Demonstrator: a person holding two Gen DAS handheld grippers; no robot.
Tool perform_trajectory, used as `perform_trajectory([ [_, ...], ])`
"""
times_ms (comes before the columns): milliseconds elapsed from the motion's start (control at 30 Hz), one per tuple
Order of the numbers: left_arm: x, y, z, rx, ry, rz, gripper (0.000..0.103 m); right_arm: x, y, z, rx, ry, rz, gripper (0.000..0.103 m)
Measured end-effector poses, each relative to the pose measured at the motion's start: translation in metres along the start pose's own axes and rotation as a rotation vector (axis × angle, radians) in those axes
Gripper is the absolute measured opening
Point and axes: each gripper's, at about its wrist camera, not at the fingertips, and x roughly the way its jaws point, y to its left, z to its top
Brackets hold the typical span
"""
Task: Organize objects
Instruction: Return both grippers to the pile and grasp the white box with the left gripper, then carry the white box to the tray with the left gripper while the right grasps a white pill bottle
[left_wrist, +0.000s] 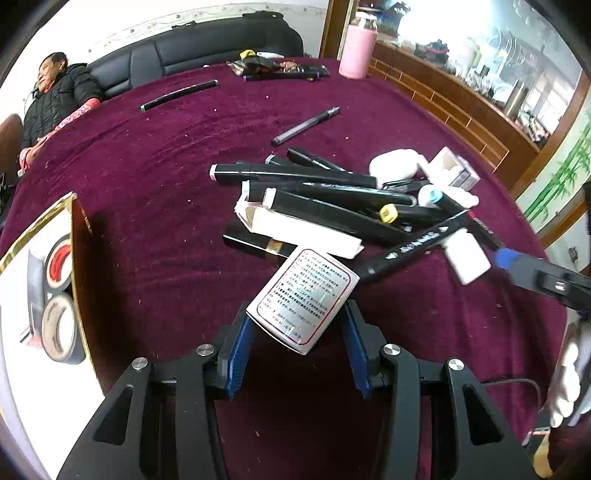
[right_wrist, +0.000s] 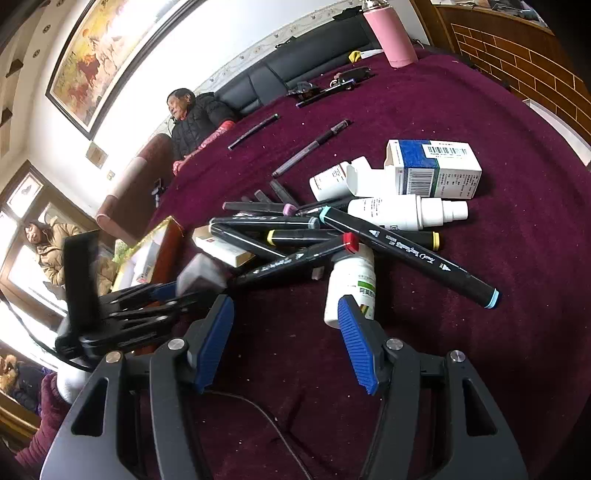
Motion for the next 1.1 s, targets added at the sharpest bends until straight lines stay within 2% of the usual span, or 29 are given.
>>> perform_trajectory([
  [133,-0.018,0.0,-0.011,-0.032,-0.032,-0.014,0.041,0.007,0.002,-0.003,-0.036,0.024,-0.075,0.058],
  [333,-0.043,0.004,-0.033,-0.092,-0.068,-0.06,0.041,0.035,0.008,0.004,-0.122,0.054,-0.256,0.057],
  [433,-0.05,0.008,-0.039,-0.118,-0.081,-0.063,0.041,0.048,0.006,0.012,-0.128,0.071,-0.299,0.057],
  [533,-0.055,0.014,-0.044,-0.148,-0.093,-0.061,0.041,0.058,0.001,0.016,-0.112,0.099,-0.322,0.047],
  [567,-0.056,0.017,-0.046,-0.156,-0.097,-0.064,0.041,0.06,-0.002,0.017,-0.102,0.102,-0.321,0.037],
  [600,-0.058,0.019,-0.049,-0.163,-0.101,-0.064,0.041,0.057,-0.006,0.018,-0.096,0.1,-0.318,0.031],
  [767,-0.069,0.027,-0.061,-0.196,-0.12,-0.064,0.041,0.039,-0.019,0.011,-0.036,0.123,-0.254,0.031],
  [933,-0.084,0.035,-0.076,-0.233,-0.15,-0.074,0.041,0.013,-0.029,-0.004,0.051,0.128,-0.142,0.031],
  [1100,-0.102,0.048,-0.092,-0.272,-0.181,-0.065,0.041,-0.007,-0.01,-0.009,0.042,0.096,-0.067,0.031],
])
